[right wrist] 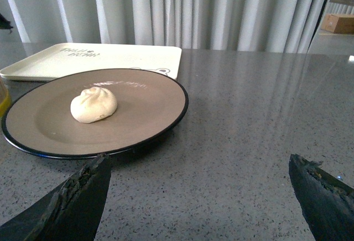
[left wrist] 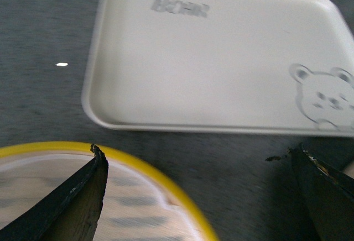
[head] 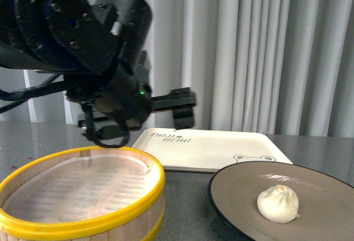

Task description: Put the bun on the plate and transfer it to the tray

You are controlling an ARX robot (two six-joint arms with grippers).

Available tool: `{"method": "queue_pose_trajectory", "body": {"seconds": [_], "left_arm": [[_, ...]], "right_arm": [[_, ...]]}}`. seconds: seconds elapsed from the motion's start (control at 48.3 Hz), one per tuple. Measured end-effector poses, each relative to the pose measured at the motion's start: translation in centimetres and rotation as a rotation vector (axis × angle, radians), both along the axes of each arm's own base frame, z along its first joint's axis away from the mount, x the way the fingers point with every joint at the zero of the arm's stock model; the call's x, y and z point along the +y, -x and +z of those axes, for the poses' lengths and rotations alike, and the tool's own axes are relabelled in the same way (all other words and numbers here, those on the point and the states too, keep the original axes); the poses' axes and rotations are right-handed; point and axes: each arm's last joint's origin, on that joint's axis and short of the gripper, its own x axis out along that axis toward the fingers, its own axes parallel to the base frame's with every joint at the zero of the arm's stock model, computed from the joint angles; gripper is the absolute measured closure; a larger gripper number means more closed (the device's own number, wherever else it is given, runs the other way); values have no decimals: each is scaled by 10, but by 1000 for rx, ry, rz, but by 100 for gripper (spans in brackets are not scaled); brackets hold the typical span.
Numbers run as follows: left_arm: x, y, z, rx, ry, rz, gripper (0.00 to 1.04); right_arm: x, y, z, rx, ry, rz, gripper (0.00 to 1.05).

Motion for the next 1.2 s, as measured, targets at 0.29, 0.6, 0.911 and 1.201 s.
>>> {"method": "queue_pose_trajectory", "body": {"seconds": [0.29, 0.6, 0.911, 1.201], "left_arm": [[14, 20, -12, -321, -80, 106, 27], [110, 125, -63, -464, -139, 150, 93], [143, 183, -87, -459, -151, 156, 101], [156, 220, -99, -459, -150, 157, 101]], "right_arm": [[0, 0, 0, 0, 0, 1, 9], [0, 0, 0, 0, 0, 1, 9], [0, 0, 0, 0, 0, 1, 9], [0, 0, 0, 0, 0, 1, 9]]}}
